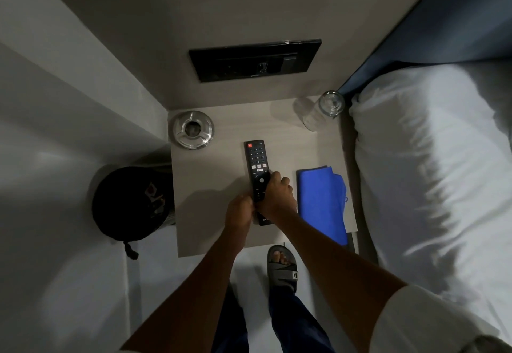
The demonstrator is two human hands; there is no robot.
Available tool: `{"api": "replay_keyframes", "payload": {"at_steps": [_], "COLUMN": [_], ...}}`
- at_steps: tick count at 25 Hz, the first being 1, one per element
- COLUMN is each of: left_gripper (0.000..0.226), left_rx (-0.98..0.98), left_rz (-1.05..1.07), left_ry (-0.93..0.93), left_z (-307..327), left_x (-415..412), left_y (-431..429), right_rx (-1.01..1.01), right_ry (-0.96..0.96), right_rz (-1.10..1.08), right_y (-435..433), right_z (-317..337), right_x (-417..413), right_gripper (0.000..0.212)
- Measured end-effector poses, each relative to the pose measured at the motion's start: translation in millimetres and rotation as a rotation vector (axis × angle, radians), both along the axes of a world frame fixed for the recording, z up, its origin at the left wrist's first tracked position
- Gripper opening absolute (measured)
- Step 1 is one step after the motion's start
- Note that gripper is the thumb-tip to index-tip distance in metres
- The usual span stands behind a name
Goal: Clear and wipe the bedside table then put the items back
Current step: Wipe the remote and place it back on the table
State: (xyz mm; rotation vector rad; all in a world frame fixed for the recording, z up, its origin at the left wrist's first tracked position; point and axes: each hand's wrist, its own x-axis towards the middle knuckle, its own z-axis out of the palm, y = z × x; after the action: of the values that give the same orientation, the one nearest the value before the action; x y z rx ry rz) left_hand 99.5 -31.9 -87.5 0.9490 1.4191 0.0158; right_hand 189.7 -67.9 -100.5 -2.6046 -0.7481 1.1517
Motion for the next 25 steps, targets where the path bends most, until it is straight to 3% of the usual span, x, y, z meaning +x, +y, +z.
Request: {"api": "replay_keyframes", "payload": {"at_steps": [3,5,7,9,11,14,17,19,23,25], "left_gripper": [0.026,0.033,0.048,0.068,0.079,0.044,0.031,0.030,0.050,0.055], "left_rx": [0.486,0.563,0.402,0.254,0.161,0.035,-0.055,-0.078,-0.317,-0.391], "left_rz": [-0.248,-0.564,-0.720,-0.646,-0.434,-0.353,-0.352,-0.298,-0.240,-0.244], "left_ry": [0.161,0.029,-0.062,-0.040,0.027,0.064,-0.010,-0.076,-0.246,-0.309], "left_z": [7.1,12.5,12.8,5.7,-1.5,-8.2,22.5,61.5,135.3,168.9], "left_x": [2.1,12.5,36.9,60.8,75.9,72.0,42.9,16.5,-50.4,-90.0], "left_y": [-20.1,-51.1,-87.3,-110.3,-122.3,-121.3,-115.5,-108.8,-100.5,-93.8], "right_rx": [0.033,-0.044,-0.152,-0.160,-0.119,-0.020,0.074,0.122,0.186,0.262], "right_ry": [-0.139,-0.214,-0.053,0.155,0.244,0.447,0.754,0.885,1.057,1.199], "right_rz": [-0.121,-0.330,-0.544,-0.606,-0.589,-0.720,-0.869,-0.814,-0.772,-0.769], "right_y": [-34.1,-74.6,-113.1,-130.4,-135.8,-145.9,-172.2,-185.1,-194.9,-184.5], "right_z": [10.3,10.1,6.9,-1.2,-7.4,-3.2,25.6,62.5,118.7,145.7], "right_x": [31.0,61.7,86.8,94.4,93.6,86.6,73.2,58.1,17.6,-7.2], "right_gripper": [0.066,0.063,0.073,0.072,0.045,0.002,0.026,0.022,0.054,0.049]}}
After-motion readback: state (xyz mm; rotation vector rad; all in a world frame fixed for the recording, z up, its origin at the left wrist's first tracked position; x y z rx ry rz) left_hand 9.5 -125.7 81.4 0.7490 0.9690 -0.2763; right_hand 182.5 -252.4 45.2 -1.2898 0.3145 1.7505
